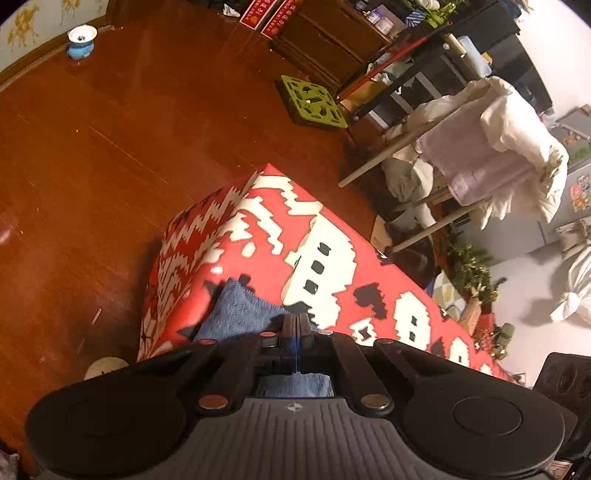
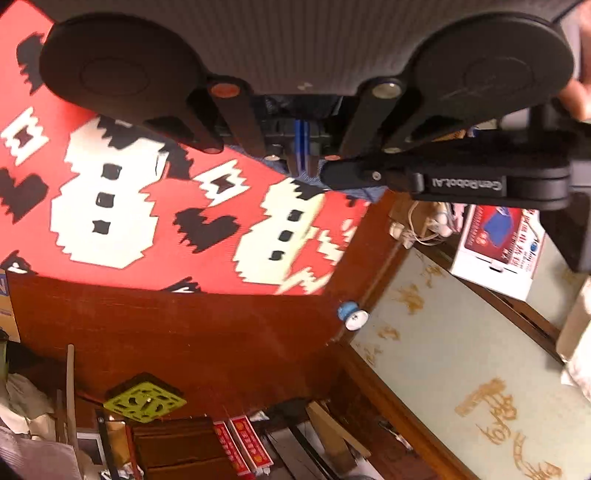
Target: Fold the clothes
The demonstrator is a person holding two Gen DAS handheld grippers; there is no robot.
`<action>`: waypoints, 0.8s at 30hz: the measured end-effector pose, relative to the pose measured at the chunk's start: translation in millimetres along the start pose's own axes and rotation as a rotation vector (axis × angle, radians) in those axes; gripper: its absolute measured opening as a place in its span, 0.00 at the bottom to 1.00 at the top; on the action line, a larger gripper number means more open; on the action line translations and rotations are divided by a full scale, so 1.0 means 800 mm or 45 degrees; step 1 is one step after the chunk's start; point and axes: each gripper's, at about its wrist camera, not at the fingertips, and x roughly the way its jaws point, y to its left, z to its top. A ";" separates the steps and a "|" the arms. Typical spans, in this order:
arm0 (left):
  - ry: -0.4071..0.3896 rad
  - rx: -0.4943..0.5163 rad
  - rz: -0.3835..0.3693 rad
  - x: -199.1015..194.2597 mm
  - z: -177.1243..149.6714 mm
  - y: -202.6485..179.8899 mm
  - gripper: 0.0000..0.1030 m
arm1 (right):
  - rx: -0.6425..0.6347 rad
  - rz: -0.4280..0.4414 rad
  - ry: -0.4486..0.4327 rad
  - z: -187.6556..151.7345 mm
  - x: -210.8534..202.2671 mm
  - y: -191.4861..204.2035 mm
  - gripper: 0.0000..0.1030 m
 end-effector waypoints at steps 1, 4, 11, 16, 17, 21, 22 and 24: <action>-0.001 0.012 0.011 0.002 0.001 -0.002 0.03 | 0.001 0.002 -0.001 0.001 0.001 -0.002 0.00; 0.001 0.034 0.033 0.004 0.005 -0.008 0.03 | -0.024 -0.040 -0.005 0.004 -0.005 -0.008 0.00; 0.015 0.107 -0.030 -0.010 0.006 -0.036 0.01 | 0.007 -0.059 -0.052 0.009 -0.058 -0.038 0.02; 0.126 0.193 -0.018 -0.001 -0.009 -0.065 0.01 | 0.042 0.066 -0.023 0.006 -0.061 -0.028 0.02; 0.133 0.208 0.005 0.004 -0.012 -0.067 0.01 | 0.029 0.043 -0.005 0.004 -0.056 -0.025 0.02; 0.143 0.220 0.052 0.023 -0.021 -0.070 0.01 | 0.016 -0.012 0.029 -0.005 -0.041 -0.028 0.00; 0.133 0.216 0.044 0.024 -0.020 -0.069 0.01 | 0.030 -0.002 0.022 -0.006 -0.040 -0.033 0.00; 0.123 0.199 0.035 0.029 -0.018 -0.067 0.01 | 0.054 0.006 0.003 -0.006 -0.041 -0.039 0.00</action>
